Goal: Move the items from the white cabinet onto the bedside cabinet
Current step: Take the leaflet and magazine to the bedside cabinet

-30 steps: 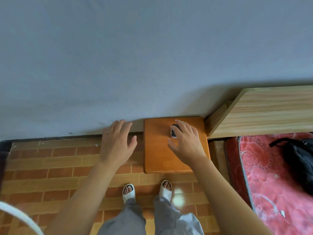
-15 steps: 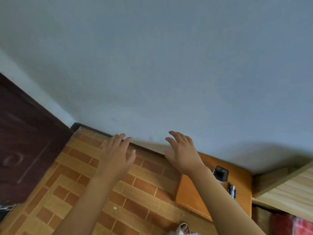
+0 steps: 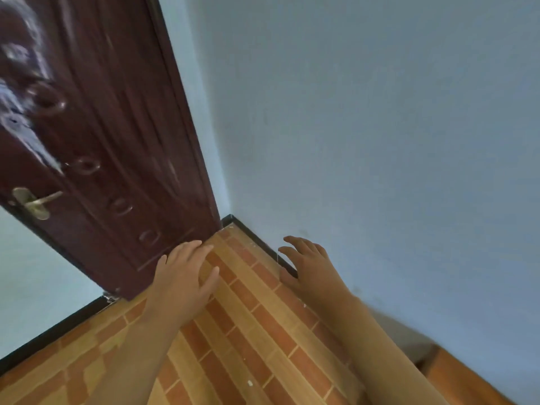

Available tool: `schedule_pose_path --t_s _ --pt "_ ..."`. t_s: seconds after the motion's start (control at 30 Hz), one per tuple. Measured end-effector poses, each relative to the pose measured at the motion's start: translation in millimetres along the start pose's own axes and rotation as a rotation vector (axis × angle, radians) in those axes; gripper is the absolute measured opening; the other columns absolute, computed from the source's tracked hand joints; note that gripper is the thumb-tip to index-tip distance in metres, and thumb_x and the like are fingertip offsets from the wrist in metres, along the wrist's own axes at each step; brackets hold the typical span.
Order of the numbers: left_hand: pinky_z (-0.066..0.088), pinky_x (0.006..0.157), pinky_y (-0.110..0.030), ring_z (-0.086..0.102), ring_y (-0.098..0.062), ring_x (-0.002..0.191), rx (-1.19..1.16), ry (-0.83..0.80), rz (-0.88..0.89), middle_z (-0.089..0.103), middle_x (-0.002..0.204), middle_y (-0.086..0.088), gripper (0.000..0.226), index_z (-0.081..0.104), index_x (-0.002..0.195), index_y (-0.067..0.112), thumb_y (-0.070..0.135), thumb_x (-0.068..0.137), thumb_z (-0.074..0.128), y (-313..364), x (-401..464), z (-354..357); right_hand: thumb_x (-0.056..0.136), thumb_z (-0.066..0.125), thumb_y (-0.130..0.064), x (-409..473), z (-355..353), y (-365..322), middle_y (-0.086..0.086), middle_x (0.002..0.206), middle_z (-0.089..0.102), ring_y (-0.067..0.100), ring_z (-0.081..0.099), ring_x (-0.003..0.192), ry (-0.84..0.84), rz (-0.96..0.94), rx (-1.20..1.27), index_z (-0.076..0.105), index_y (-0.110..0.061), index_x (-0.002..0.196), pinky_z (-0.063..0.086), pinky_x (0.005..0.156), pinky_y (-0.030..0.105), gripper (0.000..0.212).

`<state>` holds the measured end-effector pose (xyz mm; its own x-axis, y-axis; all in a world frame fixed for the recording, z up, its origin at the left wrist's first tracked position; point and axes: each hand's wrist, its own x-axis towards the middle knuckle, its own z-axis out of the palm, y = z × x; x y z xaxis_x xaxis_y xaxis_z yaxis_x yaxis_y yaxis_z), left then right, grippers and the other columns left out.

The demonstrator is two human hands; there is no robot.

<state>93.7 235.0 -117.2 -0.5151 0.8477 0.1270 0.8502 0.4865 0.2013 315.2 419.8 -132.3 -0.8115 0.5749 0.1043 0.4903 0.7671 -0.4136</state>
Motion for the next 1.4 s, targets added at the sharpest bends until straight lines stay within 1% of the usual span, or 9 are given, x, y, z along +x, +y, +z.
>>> schedule_pose_path --t_s 0.13,0.3,0.47,0.6,0.7,0.83,1.03,1.2,1.4 --pt "0.042 0.110 -0.052 0.047 -0.022 0.137 0.024 0.026 -0.137 0.054 0.148 0.002 0.061 0.058 0.141 0.026 0.060 0.096 0.036 -100.1 -20.4 -20.3 0.102 0.048 -0.045 62.4 29.0 -86.4 -0.008 0.159 0.043 0.015 0.035 0.147 -0.035 -0.136 0.000 0.049 -0.032 0.148 0.019 0.122 0.037 0.048" --pt "0.037 0.118 -0.051 0.042 -0.019 0.143 0.015 0.050 -0.320 0.047 0.153 0.005 0.053 0.053 0.144 0.031 0.056 0.100 0.041 -193.0 -52.1 -46.7 0.102 0.030 -0.057 126.1 71.9 -180.8 -0.015 0.158 0.041 0.013 0.033 0.149 -0.143 -0.283 0.007 0.046 -0.039 0.146 0.026 0.124 0.049 0.049" --pt "0.035 0.117 -0.052 0.041 -0.022 0.143 -0.007 0.157 -0.524 0.049 0.153 0.003 0.062 0.056 0.142 0.029 0.058 0.092 0.034 -245.1 -94.2 -75.2 0.104 0.043 -0.049 178.1 102.9 -265.5 -0.014 0.161 0.036 0.010 0.028 0.150 -0.230 -0.496 0.020 0.047 -0.032 0.150 0.016 0.127 0.039 0.049" --pt "0.035 0.117 -0.053 0.040 -0.021 0.143 0.001 0.216 -0.720 0.048 0.153 0.004 0.065 0.053 0.145 0.031 0.061 0.091 0.032 -276.9 -127.1 -88.7 0.101 0.052 -0.042 226.1 130.4 -332.0 -0.005 0.155 0.048 0.012 0.039 0.145 -0.288 -0.730 0.077 0.059 -0.022 0.142 0.029 0.123 0.040 0.045" --pt "0.037 0.114 -0.052 0.041 -0.022 0.141 0.021 0.270 -0.894 0.047 0.153 0.003 0.064 0.052 0.145 0.029 0.061 0.093 0.036 -292.0 -156.0 -96.2 0.103 0.048 -0.043 251.4 154.2 -381.2 -0.009 0.154 0.047 0.008 0.037 0.145 -0.357 -0.888 0.103 0.058 -0.026 0.142 0.026 0.123 0.036 0.043" --pt "0.040 0.112 -0.051 0.046 -0.023 0.137 0.083 0.321 -1.111 0.051 0.149 0.003 0.064 0.054 0.142 0.032 0.064 0.091 0.034 -288.6 -187.2 -102.0 0.104 0.049 -0.041 265.1 170.1 -431.5 -0.010 0.154 0.045 0.006 0.033 0.144 -0.464 -1.092 0.163 0.057 -0.025 0.143 0.024 0.124 0.036 0.043" --pt "0.036 0.116 -0.048 0.042 -0.022 0.141 0.192 0.328 -1.423 0.047 0.153 0.003 0.053 0.047 0.146 0.036 0.059 0.098 0.046 -251.1 -233.0 -102.7 0.105 0.051 -0.039 260.7 192.7 -498.0 -0.011 0.155 0.043 0.006 0.029 0.141 -0.614 -1.365 0.222 0.056 -0.023 0.145 0.023 0.123 0.033 0.044" --pt "0.034 0.117 -0.048 0.041 -0.022 0.142 0.257 0.348 -1.698 0.048 0.153 0.003 0.053 0.049 0.146 0.034 0.057 0.099 0.049 -198.3 -296.3 -108.9 0.103 0.049 -0.046 200.0 212.4 -550.1 -0.007 0.157 0.044 0.014 0.037 0.146 -0.733 -1.570 0.276 0.054 -0.023 0.147 0.032 0.121 0.043 0.050" --pt "0.033 0.119 -0.048 0.038 -0.022 0.145 0.285 0.426 -1.894 0.045 0.156 0.002 0.055 0.048 0.148 0.032 0.058 0.099 0.045 -157.1 -367.4 -114.6 0.104 0.051 -0.043 115.6 221.1 -600.1 -0.007 0.158 0.042 0.011 0.033 0.147 -0.851 -1.733 0.320 0.052 -0.023 0.149 0.029 0.123 0.039 0.049"
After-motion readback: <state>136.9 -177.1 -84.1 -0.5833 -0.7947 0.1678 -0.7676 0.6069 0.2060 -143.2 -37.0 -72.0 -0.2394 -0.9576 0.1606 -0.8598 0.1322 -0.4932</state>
